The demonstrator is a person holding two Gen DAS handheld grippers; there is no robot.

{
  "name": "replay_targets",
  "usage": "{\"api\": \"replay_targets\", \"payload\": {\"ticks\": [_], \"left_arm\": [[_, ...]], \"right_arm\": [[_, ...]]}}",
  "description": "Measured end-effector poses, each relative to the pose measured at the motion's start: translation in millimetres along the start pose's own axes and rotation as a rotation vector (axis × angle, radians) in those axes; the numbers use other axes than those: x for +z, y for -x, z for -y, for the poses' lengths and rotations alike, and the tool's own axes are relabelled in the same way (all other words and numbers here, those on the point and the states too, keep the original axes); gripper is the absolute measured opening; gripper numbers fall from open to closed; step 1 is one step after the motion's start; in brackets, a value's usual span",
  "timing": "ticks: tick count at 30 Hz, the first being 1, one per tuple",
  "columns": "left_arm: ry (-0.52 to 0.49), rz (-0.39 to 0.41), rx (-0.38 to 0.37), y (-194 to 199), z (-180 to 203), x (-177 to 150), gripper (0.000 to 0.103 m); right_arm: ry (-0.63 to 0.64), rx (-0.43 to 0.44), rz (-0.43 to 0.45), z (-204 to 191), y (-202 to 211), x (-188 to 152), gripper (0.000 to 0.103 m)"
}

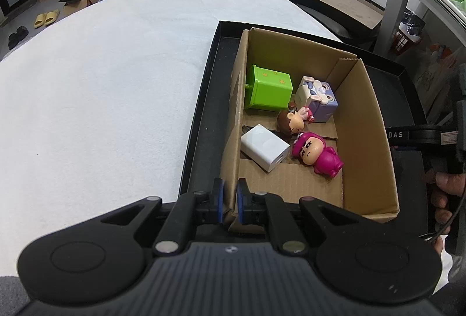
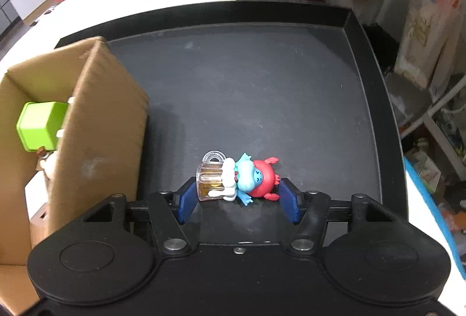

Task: Organize rigid objects
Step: 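Move the right gripper to the blue-and-red figure with jar and grasp, then carry the blue-and-red figure with the right gripper over the box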

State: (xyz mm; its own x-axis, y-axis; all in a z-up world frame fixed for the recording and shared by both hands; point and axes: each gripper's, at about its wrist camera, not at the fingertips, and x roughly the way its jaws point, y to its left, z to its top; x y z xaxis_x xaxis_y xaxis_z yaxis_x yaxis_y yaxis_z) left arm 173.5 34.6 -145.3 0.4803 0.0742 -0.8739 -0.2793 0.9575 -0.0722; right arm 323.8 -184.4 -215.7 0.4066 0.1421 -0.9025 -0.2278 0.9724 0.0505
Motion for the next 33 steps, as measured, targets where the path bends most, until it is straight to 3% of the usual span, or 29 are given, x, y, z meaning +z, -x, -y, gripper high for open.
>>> {"api": "replay_targets", "payload": {"ticks": [7, 33], "left_arm": [[-0.015, 0.002, 0.017, 1, 4, -1, 0.008], [-0.037, 0.01, 0.055, 4, 12, -4, 0.008]], "right_arm": [[0.028, 0.008, 0.067, -4, 25, 3, 0.058], [0.093, 0.171, 0.263, -13, 104, 10, 0.058]]}}
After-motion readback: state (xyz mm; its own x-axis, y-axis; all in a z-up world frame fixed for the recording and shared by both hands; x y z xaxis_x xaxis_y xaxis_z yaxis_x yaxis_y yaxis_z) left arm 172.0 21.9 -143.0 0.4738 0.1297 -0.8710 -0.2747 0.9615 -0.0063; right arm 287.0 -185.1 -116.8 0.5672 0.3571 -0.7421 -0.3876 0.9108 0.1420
